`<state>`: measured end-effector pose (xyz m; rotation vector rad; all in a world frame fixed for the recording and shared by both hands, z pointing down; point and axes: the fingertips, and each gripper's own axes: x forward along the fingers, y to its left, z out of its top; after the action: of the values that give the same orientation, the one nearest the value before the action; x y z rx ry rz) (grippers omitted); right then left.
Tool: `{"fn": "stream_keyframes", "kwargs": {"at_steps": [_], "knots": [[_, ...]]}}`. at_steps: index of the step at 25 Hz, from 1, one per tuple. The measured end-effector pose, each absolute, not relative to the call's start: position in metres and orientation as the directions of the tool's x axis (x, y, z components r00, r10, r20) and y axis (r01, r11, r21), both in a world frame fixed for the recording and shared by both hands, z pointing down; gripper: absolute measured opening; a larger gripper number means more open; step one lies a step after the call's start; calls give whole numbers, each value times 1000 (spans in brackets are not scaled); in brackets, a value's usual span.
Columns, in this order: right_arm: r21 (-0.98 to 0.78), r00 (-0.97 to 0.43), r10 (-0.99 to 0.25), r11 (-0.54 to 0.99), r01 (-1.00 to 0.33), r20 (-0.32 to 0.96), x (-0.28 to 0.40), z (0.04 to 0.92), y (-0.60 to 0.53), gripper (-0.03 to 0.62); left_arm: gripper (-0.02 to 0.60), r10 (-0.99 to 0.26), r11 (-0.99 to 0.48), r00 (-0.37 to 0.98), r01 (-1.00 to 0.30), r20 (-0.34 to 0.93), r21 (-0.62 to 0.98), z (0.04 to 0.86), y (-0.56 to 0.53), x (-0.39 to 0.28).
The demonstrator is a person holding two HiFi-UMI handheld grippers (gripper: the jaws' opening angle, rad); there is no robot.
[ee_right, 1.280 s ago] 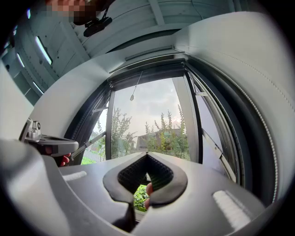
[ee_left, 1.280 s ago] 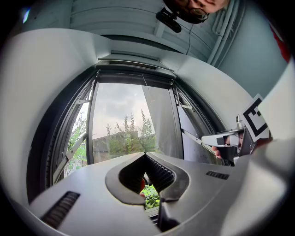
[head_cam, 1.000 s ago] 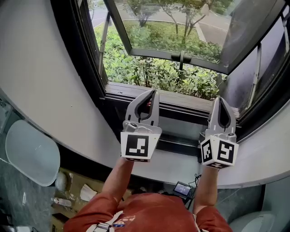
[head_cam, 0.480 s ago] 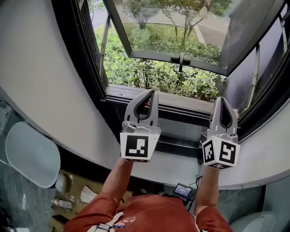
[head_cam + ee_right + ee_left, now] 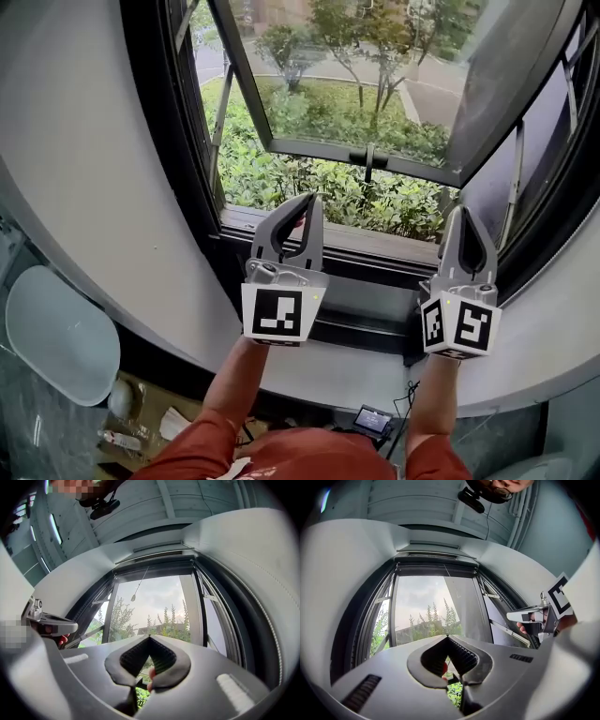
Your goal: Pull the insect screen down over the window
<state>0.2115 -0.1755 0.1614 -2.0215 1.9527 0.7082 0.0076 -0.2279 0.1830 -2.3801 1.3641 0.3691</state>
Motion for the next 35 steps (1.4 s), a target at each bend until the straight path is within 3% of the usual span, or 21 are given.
{"fn": "stream_keyframes", "kwargs": {"at_steps": [27, 35], "knots": [[378, -136, -691, -211, -901, -710, 193, -52, -171, 9, 6, -594, -368, 474, -878, -650, -305, -26, -221, 3], [433, -157, -651, -288, -854, -743, 190, -111, -169, 9, 6, -560, -279, 469, -883, -683, -378, -79, -224, 6]]}}
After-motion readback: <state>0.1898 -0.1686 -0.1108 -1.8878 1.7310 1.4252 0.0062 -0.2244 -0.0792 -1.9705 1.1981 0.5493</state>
